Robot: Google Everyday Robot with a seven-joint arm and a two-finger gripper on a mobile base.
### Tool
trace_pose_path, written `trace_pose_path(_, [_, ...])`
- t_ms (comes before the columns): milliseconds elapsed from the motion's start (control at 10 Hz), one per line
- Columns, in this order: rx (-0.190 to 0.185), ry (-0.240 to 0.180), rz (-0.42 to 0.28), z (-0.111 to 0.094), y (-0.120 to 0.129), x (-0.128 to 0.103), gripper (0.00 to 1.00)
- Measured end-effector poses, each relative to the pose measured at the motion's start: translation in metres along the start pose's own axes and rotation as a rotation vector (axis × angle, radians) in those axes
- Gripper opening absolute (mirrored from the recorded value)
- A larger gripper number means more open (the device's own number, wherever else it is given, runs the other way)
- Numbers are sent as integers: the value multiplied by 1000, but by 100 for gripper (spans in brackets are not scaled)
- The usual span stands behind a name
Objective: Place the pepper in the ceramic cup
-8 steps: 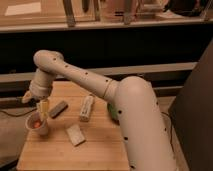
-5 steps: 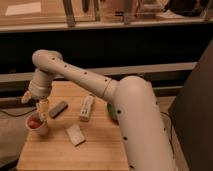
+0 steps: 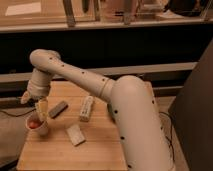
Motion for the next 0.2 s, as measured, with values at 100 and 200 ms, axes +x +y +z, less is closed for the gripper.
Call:
trace_pose_path(100, [-1,0,1,0,0,0,80])
trace_pose_path(200, [-2,-1,2,0,0,-1,80])
